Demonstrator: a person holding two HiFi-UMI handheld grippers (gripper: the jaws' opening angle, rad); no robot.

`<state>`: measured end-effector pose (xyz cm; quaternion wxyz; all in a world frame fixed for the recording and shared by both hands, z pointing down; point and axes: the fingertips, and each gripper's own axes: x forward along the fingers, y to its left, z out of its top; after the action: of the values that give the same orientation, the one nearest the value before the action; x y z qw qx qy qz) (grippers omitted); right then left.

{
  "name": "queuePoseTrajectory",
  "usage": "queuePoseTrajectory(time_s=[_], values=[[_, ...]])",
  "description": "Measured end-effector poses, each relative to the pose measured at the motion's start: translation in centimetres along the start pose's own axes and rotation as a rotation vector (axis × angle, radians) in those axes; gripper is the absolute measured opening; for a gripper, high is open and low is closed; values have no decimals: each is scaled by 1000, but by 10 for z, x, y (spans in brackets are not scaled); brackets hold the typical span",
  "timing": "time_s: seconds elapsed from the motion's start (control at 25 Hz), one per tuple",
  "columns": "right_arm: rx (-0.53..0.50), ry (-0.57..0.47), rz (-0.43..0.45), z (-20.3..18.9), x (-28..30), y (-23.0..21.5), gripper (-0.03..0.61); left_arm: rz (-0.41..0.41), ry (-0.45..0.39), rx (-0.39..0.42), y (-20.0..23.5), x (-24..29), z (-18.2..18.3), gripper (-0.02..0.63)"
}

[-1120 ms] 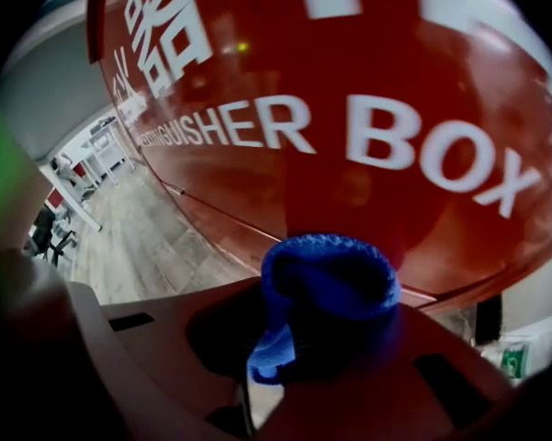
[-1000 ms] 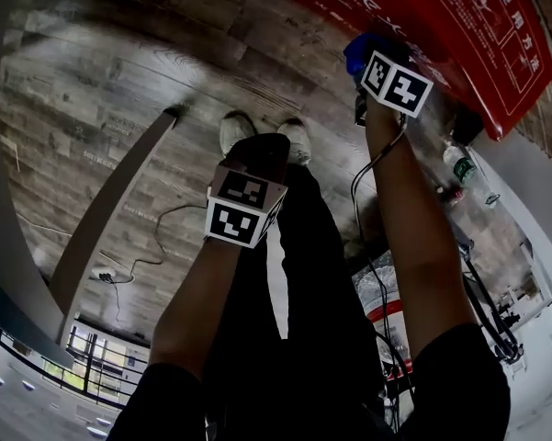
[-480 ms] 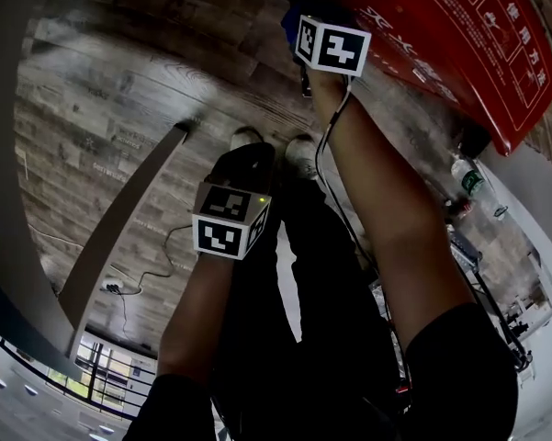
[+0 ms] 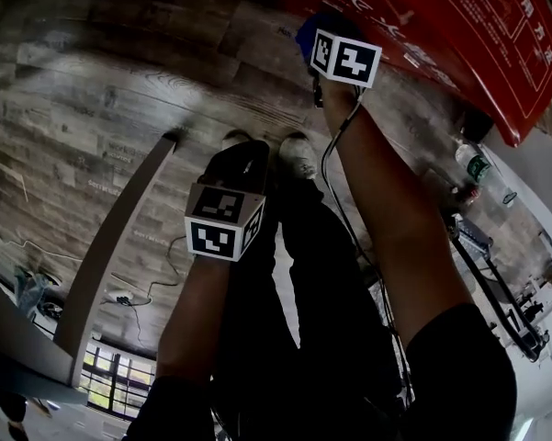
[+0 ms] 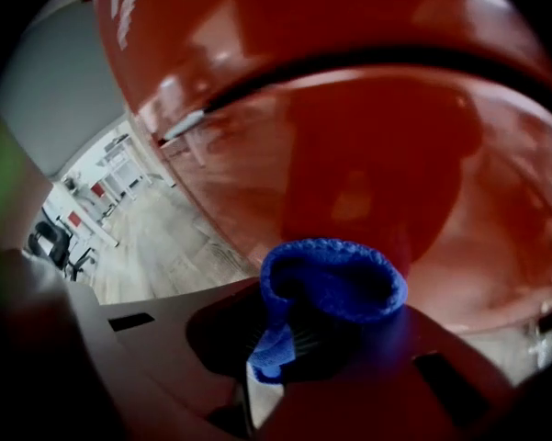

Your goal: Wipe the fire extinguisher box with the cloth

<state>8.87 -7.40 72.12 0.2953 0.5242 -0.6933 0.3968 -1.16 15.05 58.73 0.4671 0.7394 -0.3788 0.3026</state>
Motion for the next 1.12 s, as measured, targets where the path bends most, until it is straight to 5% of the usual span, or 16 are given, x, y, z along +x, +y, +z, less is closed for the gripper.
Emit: queuePoseTrajectory(time_s=[0.56, 0.92, 1.12], values=[[-58, 107, -204, -68, -55, -147, 41, -71, 5, 49, -29, 19, 19, -6], [-15, 168, -240, -106, -1, -167, 41, -69, 4, 77, -10, 34, 29, -5], [-78, 182, -213, -94, 18, -135, 41, -38, -6, 38, 15, 31, 31, -6]])
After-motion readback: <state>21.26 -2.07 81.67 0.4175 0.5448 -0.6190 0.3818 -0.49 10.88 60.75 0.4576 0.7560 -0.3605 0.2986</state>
